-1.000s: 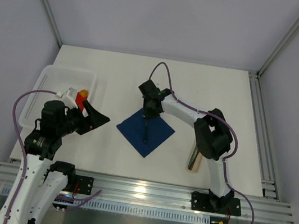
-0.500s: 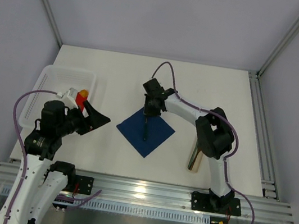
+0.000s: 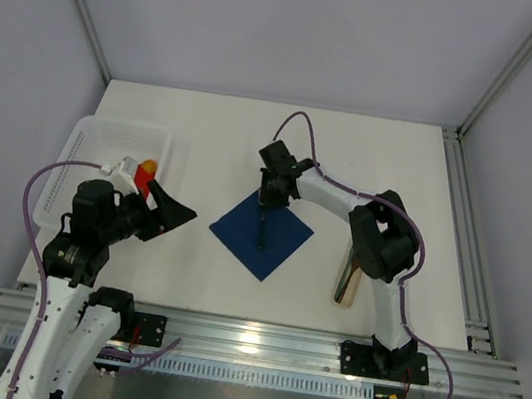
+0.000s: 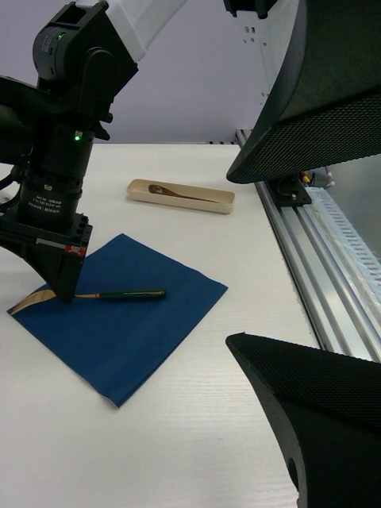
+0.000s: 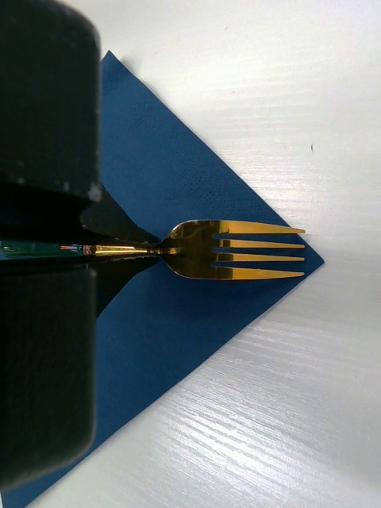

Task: Place the utensils on the paper napkin and roll it up
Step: Place the utensils on the napkin, then adjust the utensils on the napkin.

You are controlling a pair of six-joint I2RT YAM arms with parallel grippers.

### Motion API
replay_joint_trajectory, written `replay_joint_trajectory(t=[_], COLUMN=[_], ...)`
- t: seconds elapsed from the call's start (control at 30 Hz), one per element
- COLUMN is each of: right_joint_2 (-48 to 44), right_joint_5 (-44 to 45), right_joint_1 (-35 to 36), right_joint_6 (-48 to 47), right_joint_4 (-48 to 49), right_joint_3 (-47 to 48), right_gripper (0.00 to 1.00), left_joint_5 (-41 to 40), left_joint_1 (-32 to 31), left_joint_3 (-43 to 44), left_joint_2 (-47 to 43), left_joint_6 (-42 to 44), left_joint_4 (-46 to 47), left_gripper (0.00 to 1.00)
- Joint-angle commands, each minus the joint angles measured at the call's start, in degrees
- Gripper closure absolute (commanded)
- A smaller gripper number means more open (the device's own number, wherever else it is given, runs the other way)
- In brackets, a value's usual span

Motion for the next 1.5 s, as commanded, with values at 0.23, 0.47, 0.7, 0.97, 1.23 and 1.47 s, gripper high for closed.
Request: replay_joint_trajectory(t=[0.23, 0.47, 0.7, 0.97, 1.23, 1.47], right_joint_2=[-1.8, -3.1, -5.0, -5.8, -6.5, -3.8], right_joint_5=[-0.2, 0.3, 3.7, 16.7, 23.2, 26.2], right_joint_1=[-0.3, -0.3, 0.9, 7.9, 11.5, 13.8], right_joint_6=[-1.3, -1.9, -3.8, -4.7, -0.9, 2.2], right_joint_4=[1.6, 0.9, -2.3, -12.6, -15.3, -18.7], right_joint_3=[-0.2, -0.1, 2.4, 7.3, 4.9, 6.7], right_gripper=[0.85, 0.73, 0.69, 0.66, 0.63, 0.63], left_joint_5=[1.9, 2.3, 2.3, 2.7, 3.4, 4.0], left_joint_1=[-0.2, -0.2, -0.2, -0.2, -0.2, -0.2], left_joint_3=[0.2, 0.1, -0.5, -0.7, -0.8, -0.7], left_joint_2=[-0.6, -0.9, -1.0, -1.3, -1.6, -2.1], left_joint_6=[0.4, 0.4, 0.1, -0.1, 0.0, 0.3], left_joint_4=[0.2, 0.3, 0.8, 1.2, 0.6, -0.3], left_gripper=[0.22, 0.22, 0.22, 0.22, 0.22, 0.22])
